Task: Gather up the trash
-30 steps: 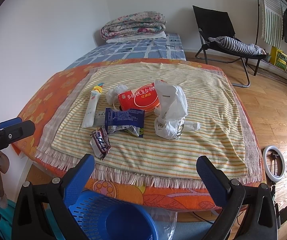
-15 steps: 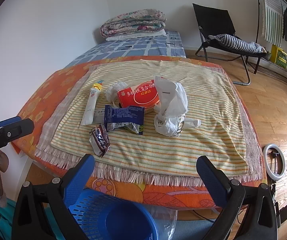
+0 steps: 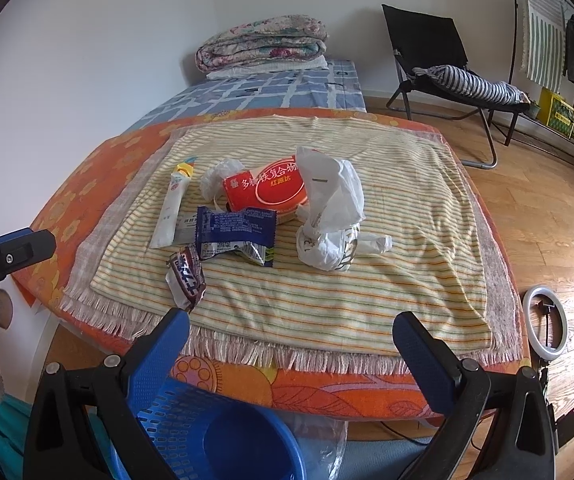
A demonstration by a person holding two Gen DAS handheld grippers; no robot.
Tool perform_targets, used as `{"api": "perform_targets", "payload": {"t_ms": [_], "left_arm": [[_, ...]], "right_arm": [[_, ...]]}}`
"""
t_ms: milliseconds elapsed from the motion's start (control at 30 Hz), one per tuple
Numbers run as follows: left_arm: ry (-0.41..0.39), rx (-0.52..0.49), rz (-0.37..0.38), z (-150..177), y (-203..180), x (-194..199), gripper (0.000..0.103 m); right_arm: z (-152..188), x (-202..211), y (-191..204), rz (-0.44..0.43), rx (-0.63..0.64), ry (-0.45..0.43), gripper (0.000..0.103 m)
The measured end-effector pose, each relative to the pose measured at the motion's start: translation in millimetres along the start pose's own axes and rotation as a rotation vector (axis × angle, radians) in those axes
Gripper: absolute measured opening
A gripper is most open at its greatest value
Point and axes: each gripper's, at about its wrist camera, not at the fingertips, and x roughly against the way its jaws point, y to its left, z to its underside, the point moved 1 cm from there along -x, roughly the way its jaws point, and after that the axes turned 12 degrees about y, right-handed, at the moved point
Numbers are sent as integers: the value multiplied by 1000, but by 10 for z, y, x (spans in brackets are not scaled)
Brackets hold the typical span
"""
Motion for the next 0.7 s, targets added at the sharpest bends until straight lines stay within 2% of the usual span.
{"api": "perform_targets", "payload": {"t_ms": [100,333,533,700], "left_arm": [[18,-1,13,-48,29,-40,103],[37,3,-30,-227,130,-197,103],[101,86,38,-348,295,-384,101],[122,113,60,-538,334,-505,99]], "right_arm": [[-15,4,-97,-7,-14,-30,103],[-253,-51,-326,-5,-59,-17,103],[-446,-148,-426,-15,-45,-6,103],[-616,-308,-496,-54,-59,54,102]]}}
